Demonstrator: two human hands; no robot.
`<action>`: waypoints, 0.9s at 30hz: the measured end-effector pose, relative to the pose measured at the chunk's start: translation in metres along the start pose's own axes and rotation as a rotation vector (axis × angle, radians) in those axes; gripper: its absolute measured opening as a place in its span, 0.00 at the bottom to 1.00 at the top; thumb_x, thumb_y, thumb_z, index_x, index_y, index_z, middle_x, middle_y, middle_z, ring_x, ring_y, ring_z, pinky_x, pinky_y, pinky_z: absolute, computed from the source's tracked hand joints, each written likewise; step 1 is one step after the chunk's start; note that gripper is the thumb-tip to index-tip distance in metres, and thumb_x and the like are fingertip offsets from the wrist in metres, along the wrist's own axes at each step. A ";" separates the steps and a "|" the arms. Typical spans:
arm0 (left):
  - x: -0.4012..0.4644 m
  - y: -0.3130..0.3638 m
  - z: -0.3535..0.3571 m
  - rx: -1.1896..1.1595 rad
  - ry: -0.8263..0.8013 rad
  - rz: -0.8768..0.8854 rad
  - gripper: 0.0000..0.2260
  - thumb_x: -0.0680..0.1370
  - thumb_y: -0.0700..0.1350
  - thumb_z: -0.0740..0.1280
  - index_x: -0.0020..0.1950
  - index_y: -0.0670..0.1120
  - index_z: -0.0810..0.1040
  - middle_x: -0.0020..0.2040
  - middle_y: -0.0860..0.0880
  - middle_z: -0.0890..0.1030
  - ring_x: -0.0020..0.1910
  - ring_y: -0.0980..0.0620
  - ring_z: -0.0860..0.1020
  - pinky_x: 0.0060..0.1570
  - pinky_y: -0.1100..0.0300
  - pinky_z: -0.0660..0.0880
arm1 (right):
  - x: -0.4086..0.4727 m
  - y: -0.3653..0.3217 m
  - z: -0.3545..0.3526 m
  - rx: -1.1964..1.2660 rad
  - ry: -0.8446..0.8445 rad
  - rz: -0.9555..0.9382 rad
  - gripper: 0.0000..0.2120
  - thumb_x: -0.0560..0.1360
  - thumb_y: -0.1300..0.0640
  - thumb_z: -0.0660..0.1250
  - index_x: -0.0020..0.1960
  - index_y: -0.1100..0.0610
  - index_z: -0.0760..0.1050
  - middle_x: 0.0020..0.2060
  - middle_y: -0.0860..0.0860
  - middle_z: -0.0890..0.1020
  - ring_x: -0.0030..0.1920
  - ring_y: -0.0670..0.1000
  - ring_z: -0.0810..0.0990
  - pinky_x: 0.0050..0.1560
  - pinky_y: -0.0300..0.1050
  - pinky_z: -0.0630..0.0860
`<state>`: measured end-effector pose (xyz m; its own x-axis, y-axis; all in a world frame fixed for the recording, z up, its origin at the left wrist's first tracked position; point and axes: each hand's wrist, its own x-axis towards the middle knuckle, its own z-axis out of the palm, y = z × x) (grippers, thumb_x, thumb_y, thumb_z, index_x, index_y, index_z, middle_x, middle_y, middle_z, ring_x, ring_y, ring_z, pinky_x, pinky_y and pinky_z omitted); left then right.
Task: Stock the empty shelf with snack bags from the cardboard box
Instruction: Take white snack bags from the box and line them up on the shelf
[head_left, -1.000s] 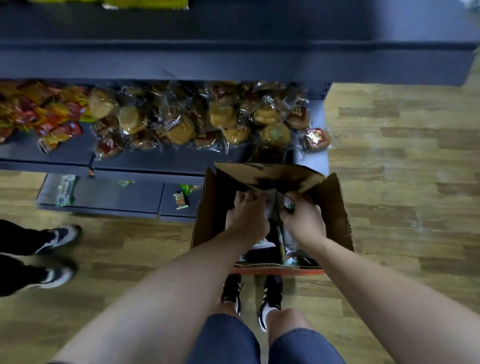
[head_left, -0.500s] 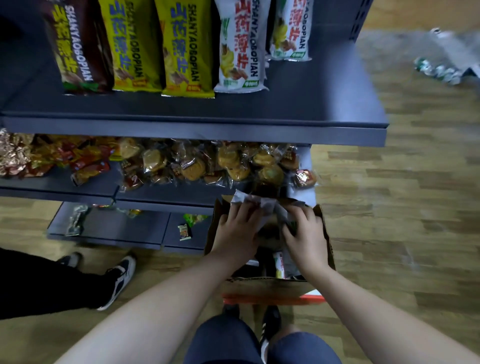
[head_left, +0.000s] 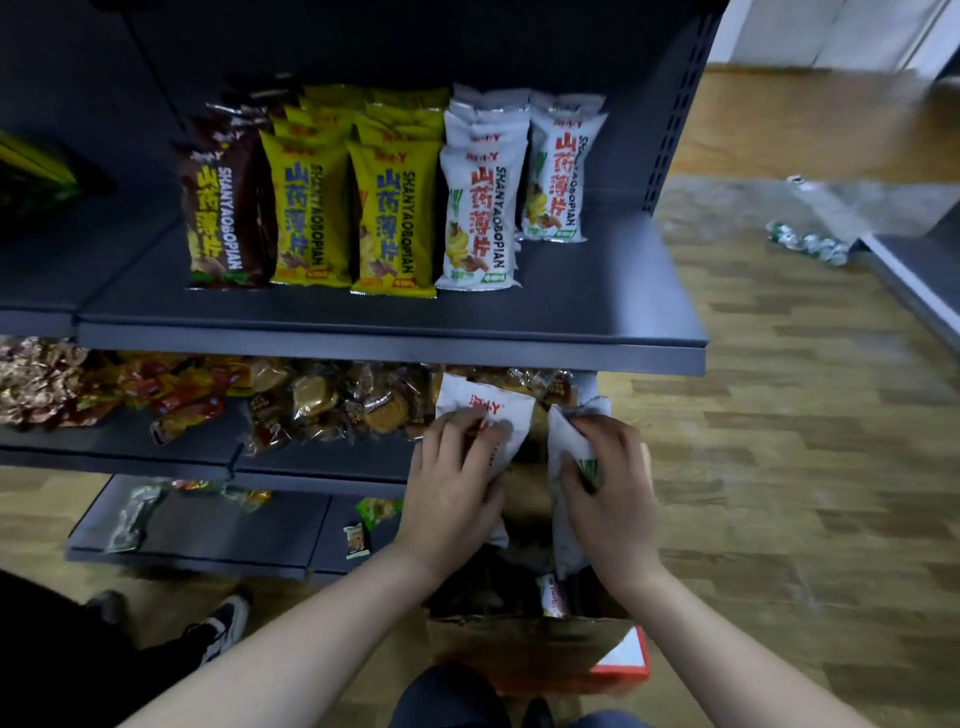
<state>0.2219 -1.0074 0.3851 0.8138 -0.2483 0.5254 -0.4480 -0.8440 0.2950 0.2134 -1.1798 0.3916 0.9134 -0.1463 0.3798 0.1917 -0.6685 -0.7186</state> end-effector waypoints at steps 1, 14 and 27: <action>0.005 0.000 -0.005 -0.007 0.032 0.014 0.20 0.71 0.44 0.62 0.63 0.48 0.69 0.62 0.46 0.68 0.60 0.43 0.69 0.57 0.50 0.71 | 0.005 -0.007 -0.003 0.019 0.025 -0.036 0.17 0.73 0.61 0.67 0.61 0.52 0.75 0.56 0.45 0.73 0.59 0.48 0.70 0.53 0.20 0.61; 0.094 -0.003 -0.051 -0.059 0.271 0.121 0.24 0.70 0.37 0.70 0.63 0.47 0.68 0.62 0.42 0.71 0.62 0.43 0.68 0.61 0.49 0.69 | 0.087 -0.073 -0.023 0.019 0.251 -0.203 0.15 0.74 0.58 0.64 0.60 0.52 0.74 0.57 0.49 0.74 0.60 0.53 0.73 0.57 0.35 0.65; 0.187 0.000 -0.060 -0.112 0.379 0.192 0.18 0.74 0.41 0.66 0.63 0.43 0.72 0.63 0.41 0.71 0.64 0.45 0.67 0.62 0.49 0.70 | 0.166 -0.091 -0.023 -0.020 0.418 -0.212 0.15 0.74 0.61 0.66 0.61 0.56 0.75 0.58 0.54 0.75 0.59 0.57 0.73 0.52 0.32 0.63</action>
<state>0.3520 -1.0250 0.5315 0.5274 -0.1861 0.8290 -0.6326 -0.7374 0.2370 0.3399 -1.1595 0.5336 0.6310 -0.2829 0.7223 0.3480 -0.7290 -0.5895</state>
